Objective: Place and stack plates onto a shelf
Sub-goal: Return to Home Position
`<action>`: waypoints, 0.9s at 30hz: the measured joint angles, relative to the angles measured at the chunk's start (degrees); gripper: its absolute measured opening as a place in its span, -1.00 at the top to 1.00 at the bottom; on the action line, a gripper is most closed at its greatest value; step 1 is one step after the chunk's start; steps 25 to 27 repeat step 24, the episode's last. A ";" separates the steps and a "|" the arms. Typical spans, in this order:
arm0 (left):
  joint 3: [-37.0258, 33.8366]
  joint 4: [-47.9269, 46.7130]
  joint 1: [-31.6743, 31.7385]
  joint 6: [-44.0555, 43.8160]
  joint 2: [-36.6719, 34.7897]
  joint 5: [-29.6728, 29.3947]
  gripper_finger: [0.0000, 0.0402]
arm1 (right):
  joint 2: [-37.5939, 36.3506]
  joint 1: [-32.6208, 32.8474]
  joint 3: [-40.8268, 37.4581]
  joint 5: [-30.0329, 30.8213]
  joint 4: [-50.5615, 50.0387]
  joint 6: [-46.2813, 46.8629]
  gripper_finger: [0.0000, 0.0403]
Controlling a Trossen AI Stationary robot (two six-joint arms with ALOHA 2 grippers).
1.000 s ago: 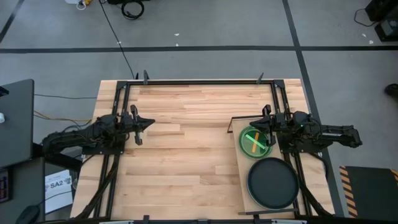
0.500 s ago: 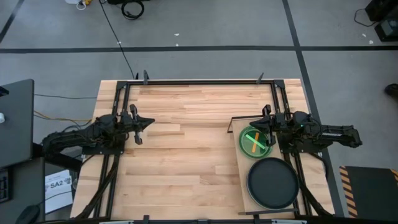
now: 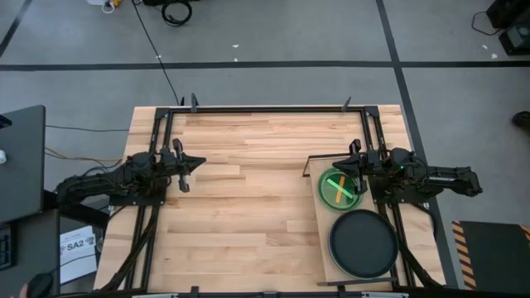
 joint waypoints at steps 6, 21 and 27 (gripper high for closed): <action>0.00 0.24 0.00 -0.02 -0.90 0.01 0.94 | 0.00 0.00 0.00 0.00 0.00 -0.02 0.94; 0.02 0.14 0.00 -0.01 -0.90 0.02 0.94 | 0.00 0.02 0.00 0.00 0.00 0.00 0.94; 0.02 0.15 0.00 -0.02 -0.90 0.00 0.94 | 0.00 0.01 0.00 0.00 0.00 -0.01 0.94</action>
